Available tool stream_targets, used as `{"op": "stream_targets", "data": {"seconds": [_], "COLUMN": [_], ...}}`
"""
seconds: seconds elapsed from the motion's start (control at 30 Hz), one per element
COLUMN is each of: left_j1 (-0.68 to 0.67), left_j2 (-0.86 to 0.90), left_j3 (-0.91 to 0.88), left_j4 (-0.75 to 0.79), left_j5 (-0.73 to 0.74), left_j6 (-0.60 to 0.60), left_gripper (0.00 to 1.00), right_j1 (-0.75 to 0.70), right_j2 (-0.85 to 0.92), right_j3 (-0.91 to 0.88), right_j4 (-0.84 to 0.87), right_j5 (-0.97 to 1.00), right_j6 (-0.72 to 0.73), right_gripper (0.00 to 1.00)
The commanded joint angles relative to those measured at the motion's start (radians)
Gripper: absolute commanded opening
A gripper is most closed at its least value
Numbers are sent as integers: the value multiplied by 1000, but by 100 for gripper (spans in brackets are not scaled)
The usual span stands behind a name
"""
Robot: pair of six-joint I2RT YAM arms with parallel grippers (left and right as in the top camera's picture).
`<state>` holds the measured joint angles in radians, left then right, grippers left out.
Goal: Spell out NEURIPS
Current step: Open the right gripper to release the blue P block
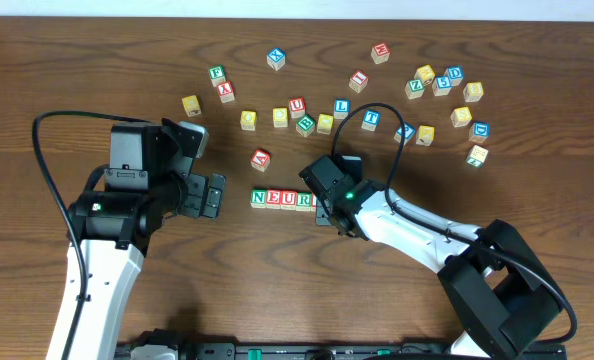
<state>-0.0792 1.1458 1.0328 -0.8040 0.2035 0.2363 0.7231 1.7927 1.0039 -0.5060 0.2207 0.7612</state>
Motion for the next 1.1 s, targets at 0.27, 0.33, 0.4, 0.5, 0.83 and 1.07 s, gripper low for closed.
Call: {"op": "stream_targets", "data": {"seconds": [0.27, 0.33, 0.4, 0.5, 0.83, 1.07], "left_j1": [4, 4, 4, 4, 4, 4], "left_j2": [-1, -1, -1, -1, -1, -1], "left_j3": [27, 27, 27, 27, 27, 27], "left_j4": [0, 0, 0, 0, 0, 0], "left_j5": [-10, -10, -10, -10, -10, -10], "left_j6": [6, 6, 6, 6, 6, 6], "left_gripper": [98, 98, 98, 98, 98, 98], "right_j1": [2, 2, 2, 2, 2, 2], "right_j2": [-11, -23, -42, -76, -180, -192], "right_j3": [23, 25, 27, 29, 29, 29], "right_j4": [-18, -22, -31, -43, -59, -76], "right_j5": [17, 18, 26, 34, 36, 71], "right_j6": [-1, -1, -1, -3, -12, -16], "right_gripper": [28, 28, 28, 28, 31, 32]}}
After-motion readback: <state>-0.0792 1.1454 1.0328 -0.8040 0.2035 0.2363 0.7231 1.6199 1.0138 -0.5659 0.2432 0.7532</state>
